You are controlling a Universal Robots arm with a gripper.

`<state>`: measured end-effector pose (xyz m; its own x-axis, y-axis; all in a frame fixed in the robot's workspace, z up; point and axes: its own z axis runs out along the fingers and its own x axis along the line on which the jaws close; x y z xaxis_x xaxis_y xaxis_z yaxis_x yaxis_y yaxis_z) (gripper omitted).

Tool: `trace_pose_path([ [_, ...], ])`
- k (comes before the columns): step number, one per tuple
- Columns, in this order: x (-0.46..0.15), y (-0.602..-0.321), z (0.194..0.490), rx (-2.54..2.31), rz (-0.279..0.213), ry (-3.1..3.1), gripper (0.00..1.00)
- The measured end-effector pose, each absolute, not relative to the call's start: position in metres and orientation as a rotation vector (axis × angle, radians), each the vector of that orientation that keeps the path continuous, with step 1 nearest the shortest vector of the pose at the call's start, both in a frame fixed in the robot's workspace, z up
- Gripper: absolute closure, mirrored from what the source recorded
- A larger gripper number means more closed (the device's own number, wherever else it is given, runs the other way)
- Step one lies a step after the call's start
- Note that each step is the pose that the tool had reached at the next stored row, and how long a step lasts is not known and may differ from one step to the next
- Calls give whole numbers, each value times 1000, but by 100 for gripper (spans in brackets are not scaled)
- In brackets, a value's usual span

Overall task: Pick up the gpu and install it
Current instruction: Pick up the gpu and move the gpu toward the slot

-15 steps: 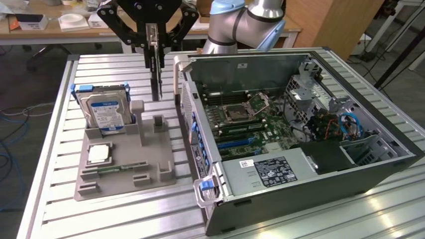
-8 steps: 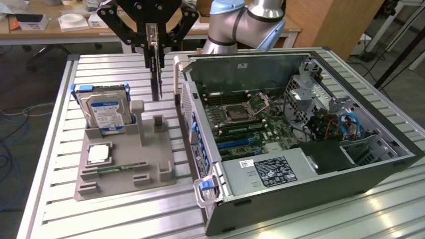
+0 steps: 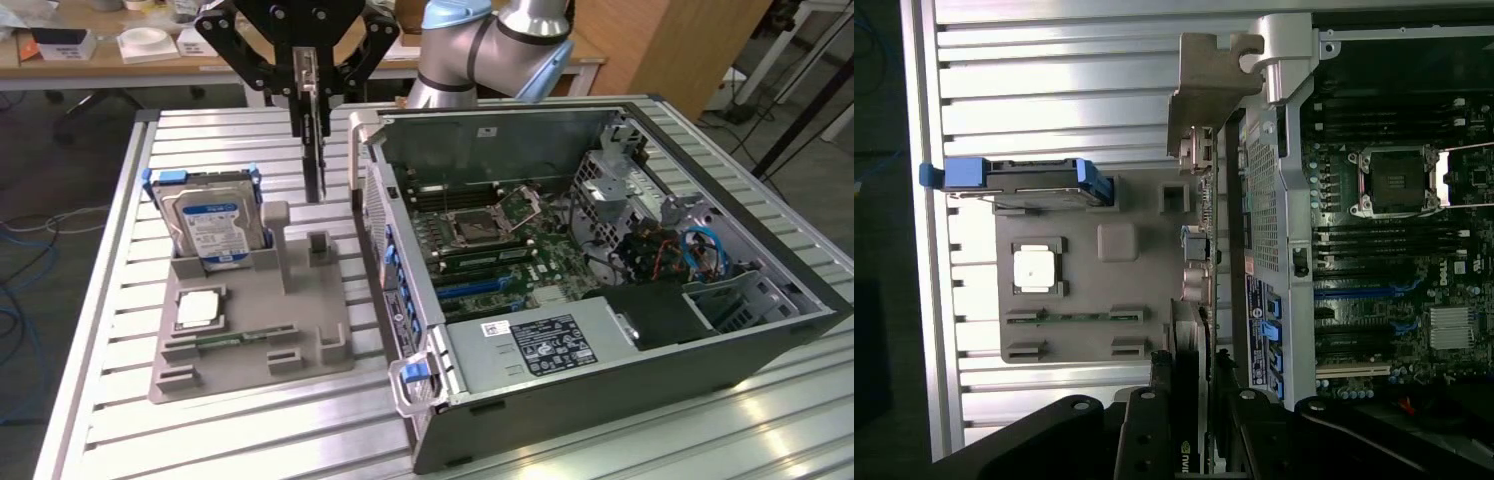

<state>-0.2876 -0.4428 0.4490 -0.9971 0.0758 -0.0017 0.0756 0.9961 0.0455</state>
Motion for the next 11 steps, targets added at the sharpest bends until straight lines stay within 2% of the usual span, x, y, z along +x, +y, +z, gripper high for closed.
trace_pose_path([
  [11, -275, -443, 449, 117, 71, 3135, 74],
])
